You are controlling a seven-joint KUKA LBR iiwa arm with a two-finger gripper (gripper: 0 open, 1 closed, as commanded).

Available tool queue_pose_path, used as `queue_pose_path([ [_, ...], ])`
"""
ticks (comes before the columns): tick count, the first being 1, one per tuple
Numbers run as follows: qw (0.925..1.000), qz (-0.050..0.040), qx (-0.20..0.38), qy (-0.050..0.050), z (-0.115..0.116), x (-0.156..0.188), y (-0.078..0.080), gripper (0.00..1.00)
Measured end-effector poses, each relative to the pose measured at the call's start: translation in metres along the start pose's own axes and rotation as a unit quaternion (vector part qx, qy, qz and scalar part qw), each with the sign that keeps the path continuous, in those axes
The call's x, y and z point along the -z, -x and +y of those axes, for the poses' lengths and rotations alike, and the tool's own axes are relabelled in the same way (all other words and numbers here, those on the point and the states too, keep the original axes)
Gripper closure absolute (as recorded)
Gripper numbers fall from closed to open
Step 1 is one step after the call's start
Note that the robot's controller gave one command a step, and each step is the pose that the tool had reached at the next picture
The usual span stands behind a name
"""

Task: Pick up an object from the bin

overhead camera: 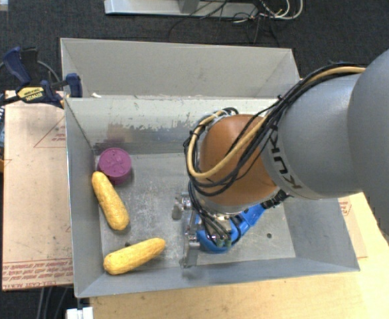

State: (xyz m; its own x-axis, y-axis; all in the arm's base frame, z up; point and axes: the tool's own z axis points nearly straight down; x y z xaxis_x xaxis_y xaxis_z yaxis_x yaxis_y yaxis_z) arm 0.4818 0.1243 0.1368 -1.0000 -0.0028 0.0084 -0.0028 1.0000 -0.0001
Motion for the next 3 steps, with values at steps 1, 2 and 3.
queue_pose_path([
  [1,1.0000,-0.0035,-0.002,0.000,-0.001,0.004,0.002,0.00],
  [2,1.0000,0.0013,0.007,0.000,0.007,-0.071,0.025,0.00],
  [3,0.9960,-0.0028,-0.089,0.001,-0.010,-0.067,0.024,0.00],
])
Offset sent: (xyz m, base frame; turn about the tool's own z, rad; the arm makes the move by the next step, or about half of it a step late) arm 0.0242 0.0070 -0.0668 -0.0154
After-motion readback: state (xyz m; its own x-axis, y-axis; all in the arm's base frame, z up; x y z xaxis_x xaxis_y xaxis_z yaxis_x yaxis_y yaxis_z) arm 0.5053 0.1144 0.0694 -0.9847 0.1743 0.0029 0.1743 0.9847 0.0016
